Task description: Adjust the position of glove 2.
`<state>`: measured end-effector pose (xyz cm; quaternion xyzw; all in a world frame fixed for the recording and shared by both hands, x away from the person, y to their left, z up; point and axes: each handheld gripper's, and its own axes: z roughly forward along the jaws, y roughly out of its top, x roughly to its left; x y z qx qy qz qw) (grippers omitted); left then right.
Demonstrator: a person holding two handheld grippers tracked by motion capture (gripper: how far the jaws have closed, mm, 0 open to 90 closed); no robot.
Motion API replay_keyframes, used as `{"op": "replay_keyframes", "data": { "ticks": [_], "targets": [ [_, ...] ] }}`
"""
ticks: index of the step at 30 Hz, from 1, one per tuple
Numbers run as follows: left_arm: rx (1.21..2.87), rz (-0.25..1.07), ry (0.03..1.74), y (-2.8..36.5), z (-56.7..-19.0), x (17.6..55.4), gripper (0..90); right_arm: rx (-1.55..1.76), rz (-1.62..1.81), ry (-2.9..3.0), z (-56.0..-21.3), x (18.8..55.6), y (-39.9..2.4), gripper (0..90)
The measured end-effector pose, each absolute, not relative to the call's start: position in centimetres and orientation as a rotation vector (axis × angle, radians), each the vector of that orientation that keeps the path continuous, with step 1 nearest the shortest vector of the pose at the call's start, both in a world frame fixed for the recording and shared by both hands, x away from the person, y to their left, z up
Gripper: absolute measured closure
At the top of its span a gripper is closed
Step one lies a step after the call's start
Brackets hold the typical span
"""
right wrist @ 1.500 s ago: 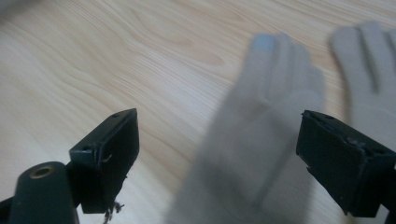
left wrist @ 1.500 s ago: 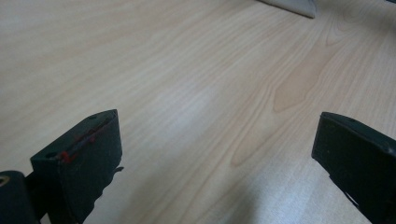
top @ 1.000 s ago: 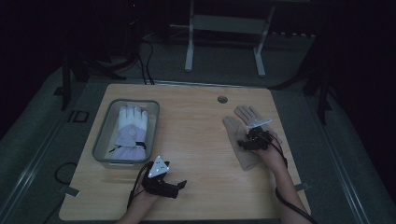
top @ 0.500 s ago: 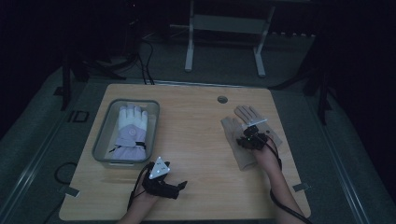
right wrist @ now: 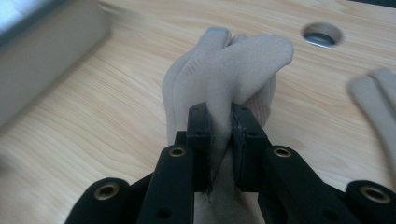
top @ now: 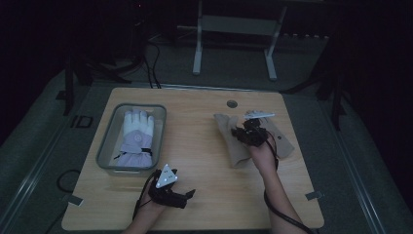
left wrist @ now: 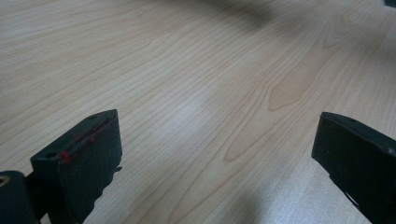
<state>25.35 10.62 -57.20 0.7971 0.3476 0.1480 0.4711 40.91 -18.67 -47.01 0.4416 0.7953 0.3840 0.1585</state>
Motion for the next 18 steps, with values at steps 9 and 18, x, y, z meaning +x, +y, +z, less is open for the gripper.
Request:
{"op": "replay_keyframes", "data": {
  "ticks": [9,18],
  "targets": [
    [1.919,0.372,0.851,11.0,-56.8,25.3,2.0,1.286,1.212,2.217,-46.4,40.8,-15.3,79.3],
    [1.927,0.377,0.831,10.9,-56.9,25.2,2.0,1.463,1.201,2.051,-48.7,41.2,-13.6,79.0]
  ]
}}
